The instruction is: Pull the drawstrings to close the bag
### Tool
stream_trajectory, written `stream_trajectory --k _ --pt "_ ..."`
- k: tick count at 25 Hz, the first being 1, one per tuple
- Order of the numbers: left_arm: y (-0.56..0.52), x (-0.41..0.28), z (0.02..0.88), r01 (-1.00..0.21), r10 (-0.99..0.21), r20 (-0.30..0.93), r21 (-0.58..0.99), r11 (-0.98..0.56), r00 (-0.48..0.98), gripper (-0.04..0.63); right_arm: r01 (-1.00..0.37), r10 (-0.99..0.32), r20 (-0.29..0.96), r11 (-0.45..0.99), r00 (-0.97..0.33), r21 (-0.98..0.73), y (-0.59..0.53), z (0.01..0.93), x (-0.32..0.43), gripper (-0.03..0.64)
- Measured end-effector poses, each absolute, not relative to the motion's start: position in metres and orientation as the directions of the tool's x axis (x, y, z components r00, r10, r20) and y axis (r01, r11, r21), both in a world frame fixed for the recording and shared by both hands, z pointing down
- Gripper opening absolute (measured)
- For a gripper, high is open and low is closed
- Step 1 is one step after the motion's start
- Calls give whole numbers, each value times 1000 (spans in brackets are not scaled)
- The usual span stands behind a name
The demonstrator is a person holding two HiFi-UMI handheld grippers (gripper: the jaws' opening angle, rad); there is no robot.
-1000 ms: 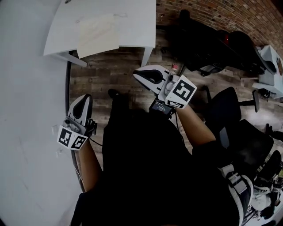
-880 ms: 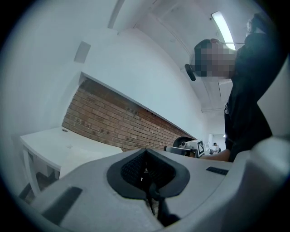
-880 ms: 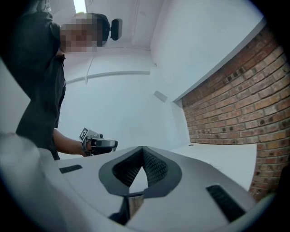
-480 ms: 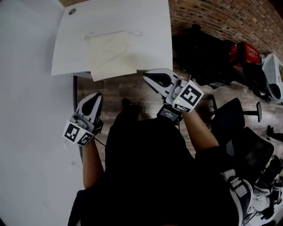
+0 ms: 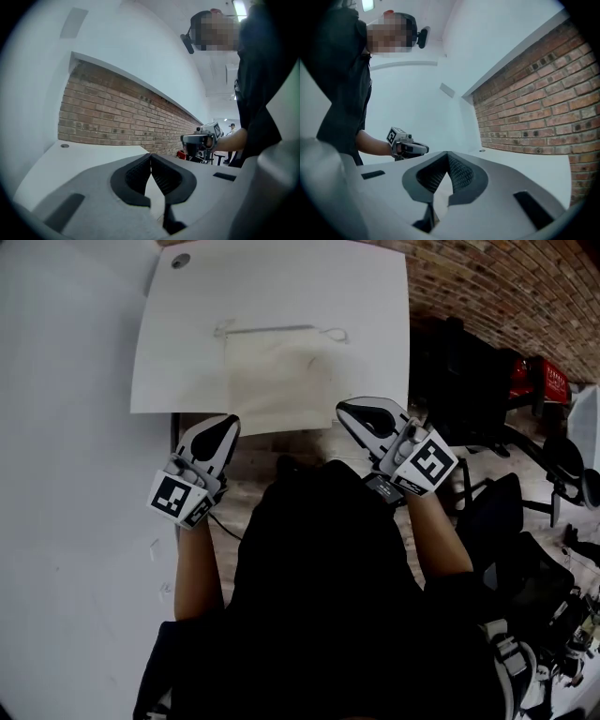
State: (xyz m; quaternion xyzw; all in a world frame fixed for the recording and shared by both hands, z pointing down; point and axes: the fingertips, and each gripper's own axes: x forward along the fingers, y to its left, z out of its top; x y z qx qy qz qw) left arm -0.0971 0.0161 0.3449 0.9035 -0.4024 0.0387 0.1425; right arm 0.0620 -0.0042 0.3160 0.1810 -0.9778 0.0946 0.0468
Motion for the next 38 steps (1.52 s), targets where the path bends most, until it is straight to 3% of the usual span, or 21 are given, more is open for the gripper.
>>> stream_trajectory --k 6,14,24,28,38 --pt "-44 -113 368 -797 -742 292 167 -581 603 17 -345 -328 112 914 -938 -214 -62 335 69 6" --pt "-91 -127 406 -812 -712 518 -57 -581 473 18 -289 -277 82 918 -957 -273 -128 356 56 6" --pt "-132 -163 444 -765 -679 585 -148 -627 444 20 -263 -238 116 915 -964 -306 -150 399 22 6" --pt "-159 -183 474 -694 -669 583 -232 -681 461 107 -299 -269 138 903 -953 -307 -157 414 -2 6" --pt "-199 -198 561 -542 -686 592 -441 -716 424 144 -405 -362 197 873 -911 -272 -174 449 -57 6"
